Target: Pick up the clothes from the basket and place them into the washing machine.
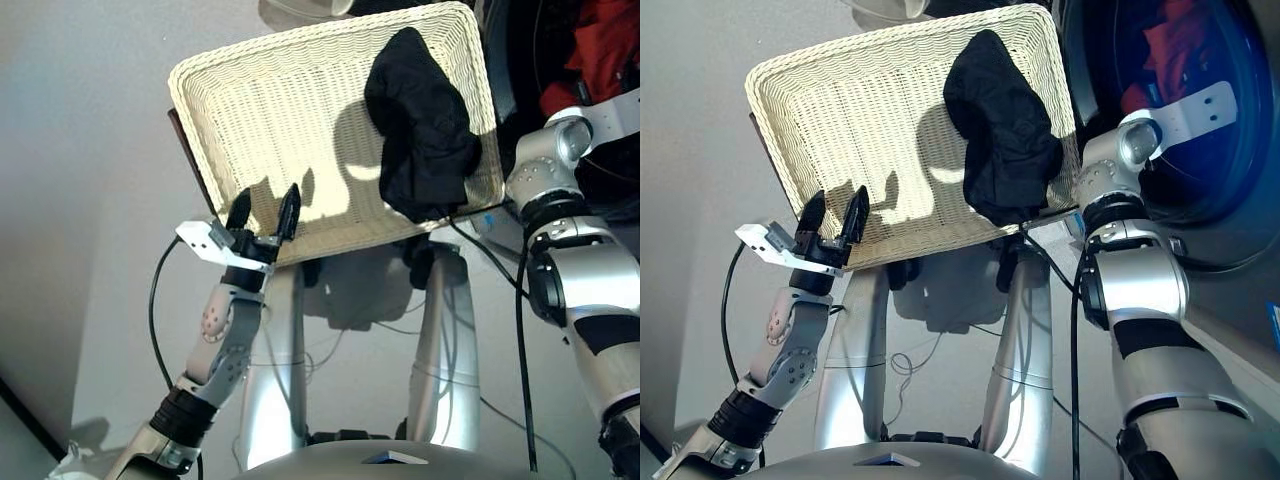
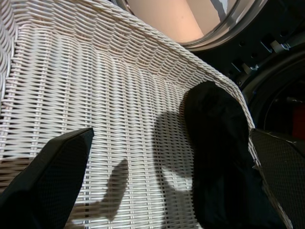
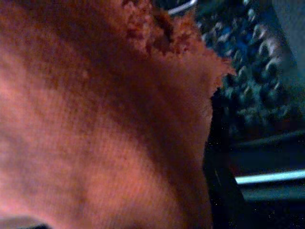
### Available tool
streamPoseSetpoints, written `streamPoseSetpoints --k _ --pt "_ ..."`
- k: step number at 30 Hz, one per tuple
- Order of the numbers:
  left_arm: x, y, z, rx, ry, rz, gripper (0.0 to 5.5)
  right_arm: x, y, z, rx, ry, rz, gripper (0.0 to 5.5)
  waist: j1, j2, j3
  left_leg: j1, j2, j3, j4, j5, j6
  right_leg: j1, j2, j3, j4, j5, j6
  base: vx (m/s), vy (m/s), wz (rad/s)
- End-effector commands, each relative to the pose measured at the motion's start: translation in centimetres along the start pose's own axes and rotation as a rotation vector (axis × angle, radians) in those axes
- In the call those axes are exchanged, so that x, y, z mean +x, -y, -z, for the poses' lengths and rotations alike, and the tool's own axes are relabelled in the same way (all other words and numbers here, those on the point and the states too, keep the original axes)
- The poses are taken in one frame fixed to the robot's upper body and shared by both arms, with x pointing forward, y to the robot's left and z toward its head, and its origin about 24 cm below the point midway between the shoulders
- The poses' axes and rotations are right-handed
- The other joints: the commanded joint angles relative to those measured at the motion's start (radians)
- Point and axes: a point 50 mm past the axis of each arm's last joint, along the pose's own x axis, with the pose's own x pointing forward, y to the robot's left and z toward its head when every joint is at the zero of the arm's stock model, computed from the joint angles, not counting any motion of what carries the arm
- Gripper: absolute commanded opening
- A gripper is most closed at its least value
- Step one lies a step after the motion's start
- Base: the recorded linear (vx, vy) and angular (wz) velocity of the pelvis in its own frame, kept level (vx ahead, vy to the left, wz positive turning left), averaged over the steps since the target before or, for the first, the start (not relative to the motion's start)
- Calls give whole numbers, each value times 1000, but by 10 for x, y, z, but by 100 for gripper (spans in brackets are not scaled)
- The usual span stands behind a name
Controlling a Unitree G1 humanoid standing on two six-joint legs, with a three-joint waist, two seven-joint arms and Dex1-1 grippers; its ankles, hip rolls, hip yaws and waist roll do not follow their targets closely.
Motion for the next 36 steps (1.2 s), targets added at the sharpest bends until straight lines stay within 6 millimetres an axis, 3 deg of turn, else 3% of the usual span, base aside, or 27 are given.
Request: streamPoseSetpoints --k 1,6,8,11,12,13,14,24,28,31,36 --pt "2 23 -22 -44 118 120 550 20 0 -61 119 176 34 0 9 40 -37 -37 -4 -17 -43 45 24 55 -9 -1 -8 -19 -35 0 0 0" --pt "1 24 -23 -31 110 126 550 29 0 -89 -39 269 42 0 15 41 -34 -32 -6 -16 -46 47 24 58 -10 1 -7 -19 -34 0 0 0" --pt "3 26 -25 -31 120 137 550 29 0 -90 -136 298 51 0 17 43 -32 -29 -6 -14 -50 48 24 60 -10 3 -8 -19 -34 0 0 0" --pt "5 30 -27 -19 135 152 550 29 -1 -83 -522 386 42 0 18 45 -27 -24 -6 -8 -54 52 26 61 -12 2 -11 -15 -36 0 0 0" --pt "6 31 -28 -16 141 155 550 29 -1 -81 -578 406 45 86 18 47 -25 -24 -7 -7 -54 52 27 62 -12 2 -12 -14 -36 0 0 0" --pt "7 33 -29 -18 148 165 550 29 1 -80 -681 432 53 224 18 49 -24 -23 -8 -6 -54 53 28 61 -13 1 -10 -13 -37 0 0 0" --pt "9 35 -29 -19 156 168 550 30 4 -76 -770 450 61 550 18 50 -22 -23 -9 -3 -55 54 30 62 -14 1 -13 -12 -38 0 0 0" --pt "15 36 -31 -21 193 154 550 16 -9 -39 -831 390 -124 550 2 41 -16 -22 -10 3 -59 57 30 61 -9 -3 -15 -4 -42 0 0 0" --pt "16 31 -33 -5 212 142 550 -11 -30 -1 -858 376 -447 550 -16 21 -9 -17 -7 6 -69 67 27 69 -6 -5 -28 4 -42 0 0 0" --pt "12 26 -33 -2 213 128 550 -27 -31 21 -889 358 -604 550 -27 10 -8 -15 -4 5 -73 70 26 70 -5 -6 -34 7 -42 0 0 0" --pt "7 18 -29 -6 196 87 550 -57 -28 47 -765 285 -776 550 -42 -2 -6 -11 -3 5 -74 71 28 76 -3 -7 -39 11 -41 0 0 0"
